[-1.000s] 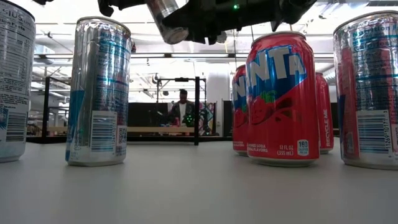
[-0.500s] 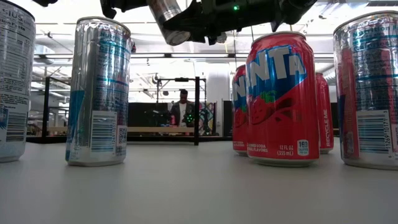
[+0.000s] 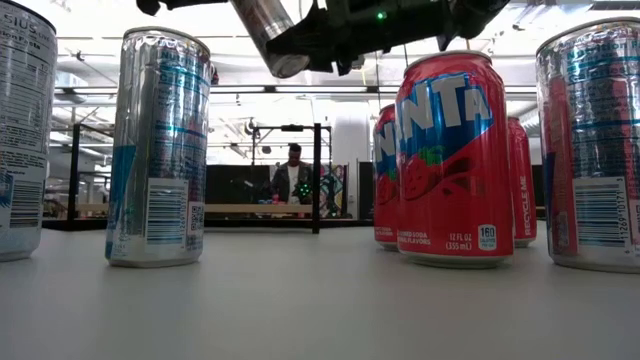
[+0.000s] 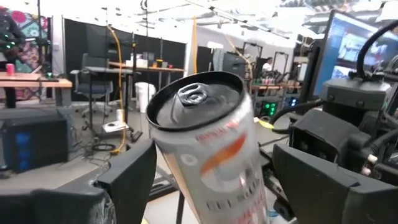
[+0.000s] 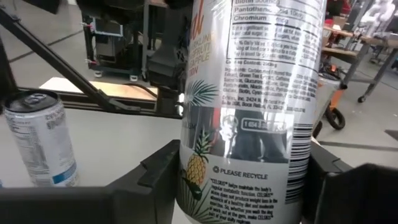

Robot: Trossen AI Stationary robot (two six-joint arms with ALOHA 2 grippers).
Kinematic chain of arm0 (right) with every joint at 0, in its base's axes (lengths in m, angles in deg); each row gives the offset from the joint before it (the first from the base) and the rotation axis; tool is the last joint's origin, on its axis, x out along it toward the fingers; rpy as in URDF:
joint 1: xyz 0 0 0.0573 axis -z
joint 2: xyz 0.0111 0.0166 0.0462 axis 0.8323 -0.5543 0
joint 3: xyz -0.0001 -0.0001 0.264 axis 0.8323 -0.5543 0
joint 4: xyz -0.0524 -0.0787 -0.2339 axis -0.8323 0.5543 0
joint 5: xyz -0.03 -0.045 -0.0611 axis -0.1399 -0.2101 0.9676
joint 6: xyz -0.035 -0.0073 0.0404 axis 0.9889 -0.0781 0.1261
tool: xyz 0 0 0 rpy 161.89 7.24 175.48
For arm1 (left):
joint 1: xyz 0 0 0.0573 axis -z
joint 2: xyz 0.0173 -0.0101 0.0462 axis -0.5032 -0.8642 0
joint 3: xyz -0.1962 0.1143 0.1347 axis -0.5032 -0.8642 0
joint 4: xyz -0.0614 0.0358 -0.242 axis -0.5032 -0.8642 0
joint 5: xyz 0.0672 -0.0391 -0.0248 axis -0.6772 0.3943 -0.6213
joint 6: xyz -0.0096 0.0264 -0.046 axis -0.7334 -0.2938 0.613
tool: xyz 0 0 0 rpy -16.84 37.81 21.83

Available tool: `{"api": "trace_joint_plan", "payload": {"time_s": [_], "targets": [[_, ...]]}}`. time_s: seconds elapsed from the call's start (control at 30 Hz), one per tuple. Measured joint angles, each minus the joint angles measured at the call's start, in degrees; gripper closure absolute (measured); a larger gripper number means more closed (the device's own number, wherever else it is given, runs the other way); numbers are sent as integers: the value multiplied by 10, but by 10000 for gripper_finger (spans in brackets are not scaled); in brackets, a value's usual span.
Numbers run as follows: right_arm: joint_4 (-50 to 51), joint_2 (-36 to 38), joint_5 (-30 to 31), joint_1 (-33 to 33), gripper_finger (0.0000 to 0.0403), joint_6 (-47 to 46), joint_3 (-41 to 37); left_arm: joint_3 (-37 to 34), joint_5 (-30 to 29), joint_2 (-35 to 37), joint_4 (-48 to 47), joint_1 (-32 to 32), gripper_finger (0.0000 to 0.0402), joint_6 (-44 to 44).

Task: Place canned beverage on shelf
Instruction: Put the white-yellow soda can on the shelf aligned with the other white-yellow soda can

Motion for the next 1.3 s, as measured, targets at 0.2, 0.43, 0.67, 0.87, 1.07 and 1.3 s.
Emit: {"api": "trace_joint_plan", "payload": {"time_s": [0.2,0.43,0.67,0.87,1.07,1.3], "targets": [[0,0,1,0,218,2,0,0,-5,0,1,-1,83,11],[0,1,2,0,218,20,0,0,9,0,0,-27,82,41],[4,1,1,0,217,22,0,0,26,0,0,-45,82,41],[8,1,-2,-1,218,30,0,0,39,0,0,-47,86,41],[7,2,-2,-1,217,36,0,0,54,0,-1,-47,126,43],[7,2,-1,-1,213,40,0,0,56,0,-2,-47,146,44]]}}
